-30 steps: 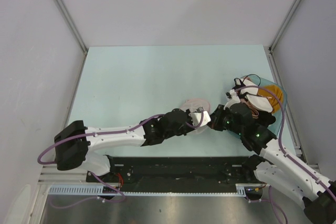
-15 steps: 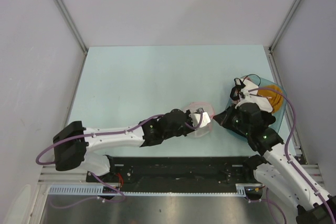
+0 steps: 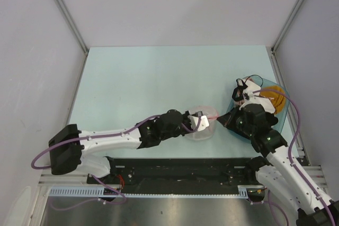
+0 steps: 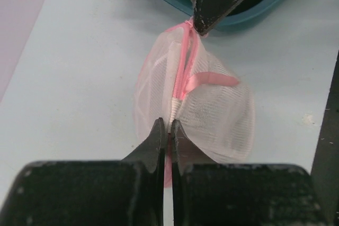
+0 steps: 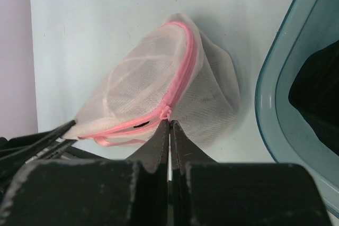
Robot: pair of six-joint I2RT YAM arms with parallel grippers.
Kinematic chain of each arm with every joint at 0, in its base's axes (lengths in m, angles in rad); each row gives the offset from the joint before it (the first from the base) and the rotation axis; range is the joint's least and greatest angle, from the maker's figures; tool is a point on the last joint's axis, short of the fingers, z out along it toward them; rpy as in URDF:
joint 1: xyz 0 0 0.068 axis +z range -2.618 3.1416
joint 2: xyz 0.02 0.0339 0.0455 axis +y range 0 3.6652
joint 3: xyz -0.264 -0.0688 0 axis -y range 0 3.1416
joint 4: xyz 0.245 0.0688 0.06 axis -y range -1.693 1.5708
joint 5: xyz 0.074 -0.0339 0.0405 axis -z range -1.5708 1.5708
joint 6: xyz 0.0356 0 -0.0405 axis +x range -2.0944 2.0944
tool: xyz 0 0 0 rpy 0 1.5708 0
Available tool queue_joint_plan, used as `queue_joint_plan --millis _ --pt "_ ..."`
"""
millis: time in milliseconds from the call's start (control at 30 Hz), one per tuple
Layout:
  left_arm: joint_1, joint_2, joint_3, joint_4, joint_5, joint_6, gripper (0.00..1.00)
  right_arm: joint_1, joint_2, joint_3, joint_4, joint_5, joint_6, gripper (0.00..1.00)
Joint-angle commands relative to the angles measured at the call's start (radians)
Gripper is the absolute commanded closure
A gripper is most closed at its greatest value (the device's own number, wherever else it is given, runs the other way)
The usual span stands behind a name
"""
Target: Unzip the laundry bag and remove the bra
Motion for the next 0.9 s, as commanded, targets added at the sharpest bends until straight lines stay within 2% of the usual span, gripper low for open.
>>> queue_joint_plan --millis 0,67,100,133,200,267,367,400,500,633,867 --pt "0.067 -0.052 0.015 0.067 0.073 0.122 0.98 -0.004 -0.021 0.030 0.017 0.010 0.012 1.00" --pt "0.092 -0.032 0.053 0.046 0.087 0.136 0.72 0.025 -0.029 0.030 0.033 0.026 0.039 1.00" --pt "0.100 -0.023 0.086 0.000 0.102 0.149 0.52 0.043 -0.033 0.030 0.035 0.036 0.048 1.00" --pt "0.112 -0.001 0.105 -0.029 0.107 0.152 0.22 0.078 -0.035 0.030 0.041 0.052 0.058 1.00" --pt "0.123 0.013 0.157 -0.115 0.122 0.143 0.09 0.121 -0.032 0.028 0.041 0.096 0.085 1.00" --pt "0.130 0.007 0.180 -0.194 0.133 0.113 0.07 0.179 -0.027 0.028 0.044 0.150 0.111 1.00" --pt "0.127 -0.024 0.222 -0.273 0.243 0.036 0.06 0.238 -0.024 0.030 0.055 0.188 0.134 1.00" --pt "0.127 -0.033 0.225 -0.282 0.316 0.018 0.06 0.246 -0.023 0.030 0.061 0.191 0.144 1.00" --pt "0.120 -0.056 0.208 -0.288 0.381 -0.028 0.09 0.250 -0.026 0.030 0.058 0.198 0.150 1.00" --pt "0.066 -0.050 0.171 -0.253 0.333 0.004 0.08 0.250 -0.033 0.030 0.063 0.188 0.151 1.00" --pt "0.048 0.040 0.159 -0.108 0.277 0.073 0.08 0.249 -0.030 0.030 0.070 0.162 0.147 1.00"
